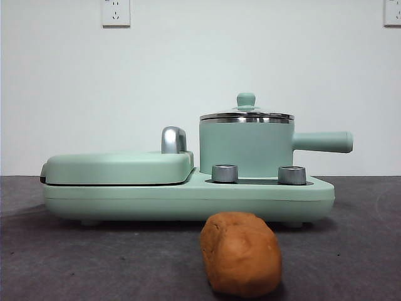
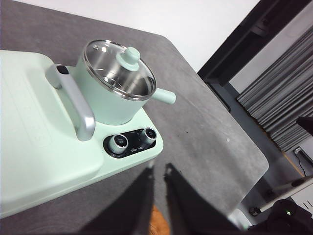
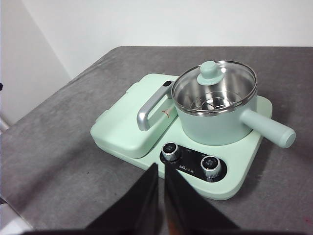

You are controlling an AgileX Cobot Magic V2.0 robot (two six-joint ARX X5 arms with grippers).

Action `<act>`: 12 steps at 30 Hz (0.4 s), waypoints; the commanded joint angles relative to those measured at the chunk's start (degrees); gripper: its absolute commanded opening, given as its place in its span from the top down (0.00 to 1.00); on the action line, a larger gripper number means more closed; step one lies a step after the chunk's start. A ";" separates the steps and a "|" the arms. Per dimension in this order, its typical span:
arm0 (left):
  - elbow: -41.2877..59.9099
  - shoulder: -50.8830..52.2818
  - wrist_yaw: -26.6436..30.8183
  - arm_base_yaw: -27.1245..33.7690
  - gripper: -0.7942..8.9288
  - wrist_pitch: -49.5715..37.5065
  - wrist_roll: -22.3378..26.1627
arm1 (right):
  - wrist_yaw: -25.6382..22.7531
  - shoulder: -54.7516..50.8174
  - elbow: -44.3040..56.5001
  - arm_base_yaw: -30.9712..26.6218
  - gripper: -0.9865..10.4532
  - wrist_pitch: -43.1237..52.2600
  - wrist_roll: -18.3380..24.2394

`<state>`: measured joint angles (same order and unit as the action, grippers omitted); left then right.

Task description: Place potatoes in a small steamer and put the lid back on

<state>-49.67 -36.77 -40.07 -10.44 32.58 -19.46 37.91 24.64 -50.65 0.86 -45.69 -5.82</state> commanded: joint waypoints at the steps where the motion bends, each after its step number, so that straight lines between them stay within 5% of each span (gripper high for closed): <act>1: -1.07 -0.52 -0.31 -0.37 0.65 -0.57 1.01 | 0.24 0.37 -0.94 0.15 0.89 0.39 0.96; 5: -1.07 -1.55 -0.33 -0.46 0.45 -0.92 1.03 | 0.20 0.37 -0.94 0.15 0.68 0.39 0.92; 8: -1.07 -2.78 -0.33 -0.59 0.44 -1.18 1.03 | 0.20 0.37 -0.94 0.15 0.57 0.37 0.90; 12: -1.44 -5.27 -0.33 -1.77 0.44 -2.36 1.03 | 0.20 0.37 -0.94 0.15 0.54 0.39 0.68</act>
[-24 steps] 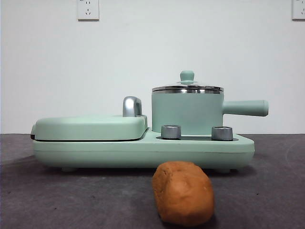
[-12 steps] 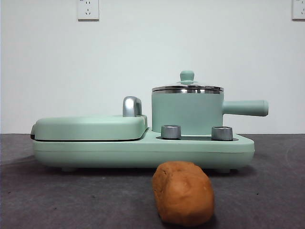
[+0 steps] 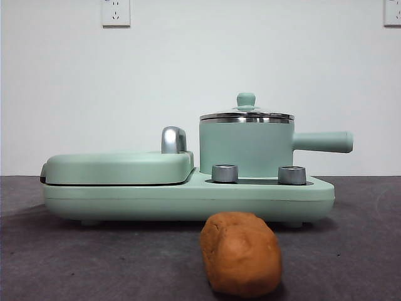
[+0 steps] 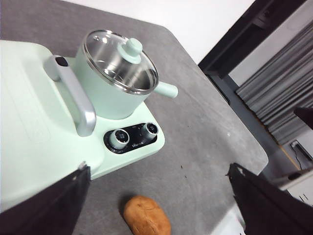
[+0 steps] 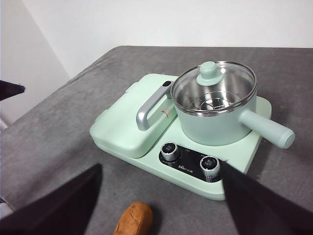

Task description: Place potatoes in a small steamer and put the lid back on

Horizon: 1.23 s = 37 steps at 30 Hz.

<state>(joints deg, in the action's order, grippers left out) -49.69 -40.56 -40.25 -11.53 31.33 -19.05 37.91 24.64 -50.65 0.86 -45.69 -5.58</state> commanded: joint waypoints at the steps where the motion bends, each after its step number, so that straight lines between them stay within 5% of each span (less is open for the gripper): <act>1: -1.62 -2.21 -0.15 -1.01 0.44 -1.49 0.61 | 0.20 0.37 -0.94 0.15 0.54 0.37 0.44; 13: -13.09 -21.62 0.55 -7.15 0.44 -2.29 4.92 | 0.17 0.37 -0.94 0.15 0.54 0.37 -0.57; 21: -32.09 -40.52 10.62 -13.66 0.44 7.23 16.17 | 0.00 0.37 -0.94 0.15 0.54 -0.17 -1.95; 37: -62.99 -70.23 20.85 -21.22 0.44 6.08 20.17 | -0.44 0.37 -0.94 0.15 0.54 -1.05 -1.88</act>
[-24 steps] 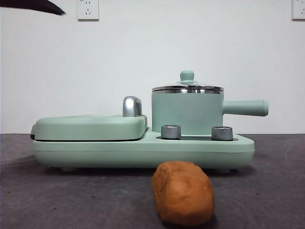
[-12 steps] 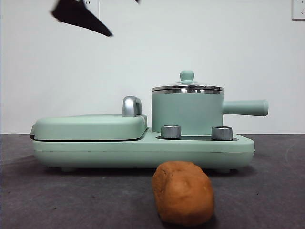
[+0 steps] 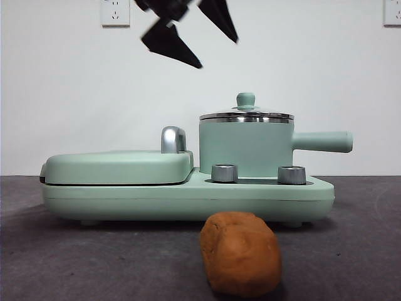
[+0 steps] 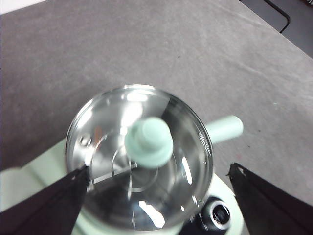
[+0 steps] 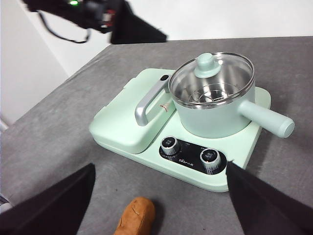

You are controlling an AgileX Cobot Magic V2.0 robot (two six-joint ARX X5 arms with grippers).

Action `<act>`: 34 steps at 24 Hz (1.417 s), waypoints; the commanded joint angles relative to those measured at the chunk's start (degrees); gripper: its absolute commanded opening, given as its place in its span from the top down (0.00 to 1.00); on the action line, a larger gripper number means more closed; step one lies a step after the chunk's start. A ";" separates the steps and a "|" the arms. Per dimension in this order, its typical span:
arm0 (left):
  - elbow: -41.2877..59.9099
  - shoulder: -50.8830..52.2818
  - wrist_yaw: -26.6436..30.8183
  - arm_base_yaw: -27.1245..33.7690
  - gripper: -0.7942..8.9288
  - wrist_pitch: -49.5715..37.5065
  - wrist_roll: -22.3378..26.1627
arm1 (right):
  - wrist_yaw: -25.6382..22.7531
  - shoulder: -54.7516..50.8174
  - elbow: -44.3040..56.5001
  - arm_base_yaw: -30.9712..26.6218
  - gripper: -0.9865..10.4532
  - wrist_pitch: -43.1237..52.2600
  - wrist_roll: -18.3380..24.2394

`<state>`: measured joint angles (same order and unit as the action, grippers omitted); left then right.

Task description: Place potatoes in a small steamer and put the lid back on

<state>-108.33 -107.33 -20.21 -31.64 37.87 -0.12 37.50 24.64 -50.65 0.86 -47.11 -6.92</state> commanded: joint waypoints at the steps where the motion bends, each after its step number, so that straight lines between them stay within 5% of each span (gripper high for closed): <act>1: -5.88 -4.94 1.14 -1.51 0.44 -0.50 1.77 | -0.02 0.37 -0.94 0.15 0.54 0.35 -0.55; 11: -9.35 -11.65 7.69 -4.83 0.46 -3.61 5.46 | 0.00 0.35 -0.94 0.15 0.54 0.33 -0.59; 13: -9.38 -11.65 8.22 -5.14 0.54 -3.13 5.49 | 0.02 0.35 -0.94 0.15 0.54 0.33 -0.61; 28: -9.35 -14.80 8.44 -5.35 0.55 -2.14 5.46 | 0.00 0.35 -0.94 0.15 0.54 0.28 -0.61; 34: -9.35 -15.19 8.44 -5.46 0.87 -2.40 5.46 | 0.00 0.35 -0.94 0.15 0.54 0.28 -0.61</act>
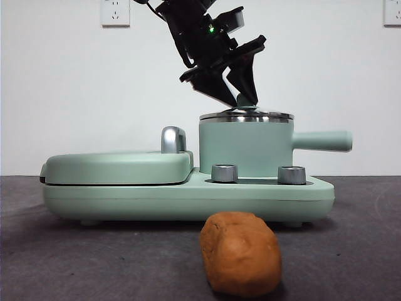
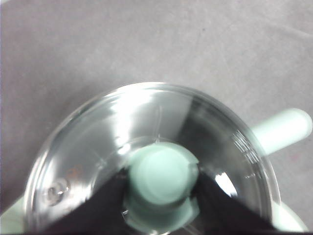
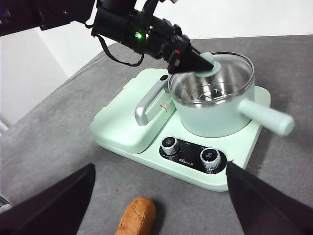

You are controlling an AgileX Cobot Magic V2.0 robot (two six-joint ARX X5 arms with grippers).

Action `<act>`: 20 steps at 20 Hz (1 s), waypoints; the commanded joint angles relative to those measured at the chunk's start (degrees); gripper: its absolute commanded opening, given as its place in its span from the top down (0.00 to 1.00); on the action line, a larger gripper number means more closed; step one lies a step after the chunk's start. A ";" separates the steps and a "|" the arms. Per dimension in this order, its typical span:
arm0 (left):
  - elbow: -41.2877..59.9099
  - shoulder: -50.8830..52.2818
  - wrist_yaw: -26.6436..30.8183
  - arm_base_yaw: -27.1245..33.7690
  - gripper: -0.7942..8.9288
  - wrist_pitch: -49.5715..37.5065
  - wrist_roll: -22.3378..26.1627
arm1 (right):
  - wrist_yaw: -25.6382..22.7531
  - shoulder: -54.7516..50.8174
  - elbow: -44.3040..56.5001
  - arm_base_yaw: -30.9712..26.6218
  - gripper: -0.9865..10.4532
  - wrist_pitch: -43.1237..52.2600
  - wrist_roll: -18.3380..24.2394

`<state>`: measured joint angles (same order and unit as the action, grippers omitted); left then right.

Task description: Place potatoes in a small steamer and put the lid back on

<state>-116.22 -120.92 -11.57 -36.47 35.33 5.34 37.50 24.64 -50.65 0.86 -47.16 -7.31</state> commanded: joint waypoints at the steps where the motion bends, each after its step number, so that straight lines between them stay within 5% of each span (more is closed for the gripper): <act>1: -1.46 -1.60 -0.20 -0.63 0.90 0.20 0.00 | 0.00 0.35 -0.94 0.15 0.54 0.33 -0.22; 8: -1.57 -0.37 -0.20 -0.42 0.90 -0.11 -0.35 | -0.04 0.37 -0.94 0.15 0.54 -1.60 -0.33; 20: -1.57 15.78 -0.20 2.05 0.90 11.54 1.95 | -0.92 11.28 -6.01 3.43 0.54 -2.86 -7.63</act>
<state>-116.18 -104.97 -11.55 -34.20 47.99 6.46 36.62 35.44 -55.77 4.19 -50.37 -13.54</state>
